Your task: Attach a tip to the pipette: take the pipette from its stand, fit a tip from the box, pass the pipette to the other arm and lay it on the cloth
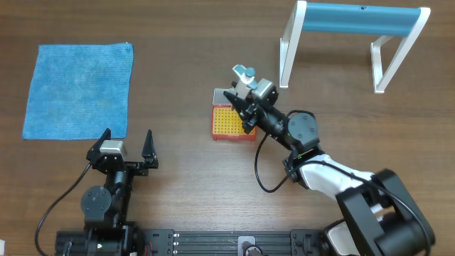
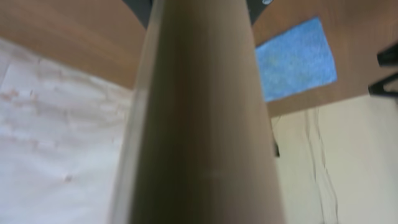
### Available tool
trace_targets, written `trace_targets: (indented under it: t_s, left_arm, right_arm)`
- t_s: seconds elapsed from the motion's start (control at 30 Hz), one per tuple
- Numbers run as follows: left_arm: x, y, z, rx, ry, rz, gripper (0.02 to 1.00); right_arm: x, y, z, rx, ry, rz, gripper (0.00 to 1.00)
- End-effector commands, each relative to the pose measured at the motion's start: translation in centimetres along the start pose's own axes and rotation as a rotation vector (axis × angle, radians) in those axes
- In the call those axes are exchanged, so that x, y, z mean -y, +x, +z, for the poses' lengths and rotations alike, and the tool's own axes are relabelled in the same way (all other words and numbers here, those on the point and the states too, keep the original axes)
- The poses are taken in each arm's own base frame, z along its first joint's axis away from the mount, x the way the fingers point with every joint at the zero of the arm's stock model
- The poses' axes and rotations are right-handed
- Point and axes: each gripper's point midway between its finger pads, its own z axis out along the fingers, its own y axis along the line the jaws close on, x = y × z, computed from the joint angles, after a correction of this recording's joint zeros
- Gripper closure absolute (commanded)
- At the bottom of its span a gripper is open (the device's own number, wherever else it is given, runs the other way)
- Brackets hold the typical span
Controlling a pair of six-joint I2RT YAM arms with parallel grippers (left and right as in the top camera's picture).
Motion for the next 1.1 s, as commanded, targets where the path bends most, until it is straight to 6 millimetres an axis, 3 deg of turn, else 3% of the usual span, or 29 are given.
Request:
trace_targets:
  t_s: [0.03, 0.23, 1.1]
  left_arm:
    - [0.2, 0.1, 0.0, -0.001, 0.012, 0.016, 0.023]
    - [0.2, 0.1, 0.0, -0.001, 0.012, 0.016, 0.023]
    - [0.2, 0.1, 0.0, -0.001, 0.012, 0.016, 0.023]
  right_arm:
    - [0.0, 3.9, 0.4, -0.085, -0.012, -0.035, 0.919]
    - [0.8, 4.8, 1.0, -0.068, 0.014, -0.08, 0.921]
    - [0.1, 5.7, 1.1, -0.101, -0.011, -0.064, 0.921]
